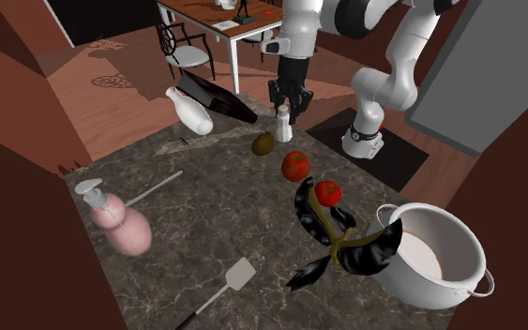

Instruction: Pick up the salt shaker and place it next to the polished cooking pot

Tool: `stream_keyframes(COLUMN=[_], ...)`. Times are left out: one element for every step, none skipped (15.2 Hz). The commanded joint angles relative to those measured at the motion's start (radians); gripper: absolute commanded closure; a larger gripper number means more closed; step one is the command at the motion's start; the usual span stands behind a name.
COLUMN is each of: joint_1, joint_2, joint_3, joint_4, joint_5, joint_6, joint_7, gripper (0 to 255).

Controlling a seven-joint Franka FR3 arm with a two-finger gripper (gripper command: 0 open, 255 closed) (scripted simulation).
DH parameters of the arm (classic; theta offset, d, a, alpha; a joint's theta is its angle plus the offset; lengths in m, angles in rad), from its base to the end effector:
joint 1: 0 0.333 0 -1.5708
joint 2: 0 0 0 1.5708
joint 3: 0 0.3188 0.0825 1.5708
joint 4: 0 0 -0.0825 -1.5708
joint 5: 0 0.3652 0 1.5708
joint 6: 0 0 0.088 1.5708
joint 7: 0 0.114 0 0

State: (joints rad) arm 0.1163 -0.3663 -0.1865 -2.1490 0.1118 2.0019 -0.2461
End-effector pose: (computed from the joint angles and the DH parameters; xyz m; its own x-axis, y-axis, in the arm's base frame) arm 0.4481 -0.0344 0.5697 0.9621 0.1256 0.2420 0.1580 -0.9802 -0.1193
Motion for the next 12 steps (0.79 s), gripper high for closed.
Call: stream_keyframes(joint_1=[0.011, 0.017, 0.024, 0.03, 0.037, 0.044, 0.051, 0.058, 0.065, 0.073, 0.081, 0.088], joint_2=[-0.041, -0.057, -0.072, -0.087, -0.1, -0.113, -0.124, -0.135, -0.144, -0.152, -0.159, -0.166], joint_3=[0.036, 0.055, 0.074, 0.093, 0.112, 0.131, 0.151, 0.17, 0.19, 0.21, 0.23, 0.25], joint_4=[-0.04, -0.056, -0.071, -0.085, -0.098, -0.109, -0.12, -0.129, -0.137, -0.144, -0.15, -0.155], joint_5=[-0.004, -0.004, -0.003, -0.002, 0.0, 0.002, 0.005, 0.008, 0.012, 0.015, 0.019, 0.024], joint_6=[0.006, 0.008, 0.011, 0.013, 0.015, 0.017, 0.019, 0.02, 0.022, 0.023, 0.025, 0.026], joint_7=[0.051, 0.075, 0.1, 0.124, 0.149, 0.174, 0.198, 0.223, 0.248, 0.272, 0.297, 0.322], gripper=[255, 255, 255, 255, 255, 255, 255, 255, 255, 255, 255, 255])
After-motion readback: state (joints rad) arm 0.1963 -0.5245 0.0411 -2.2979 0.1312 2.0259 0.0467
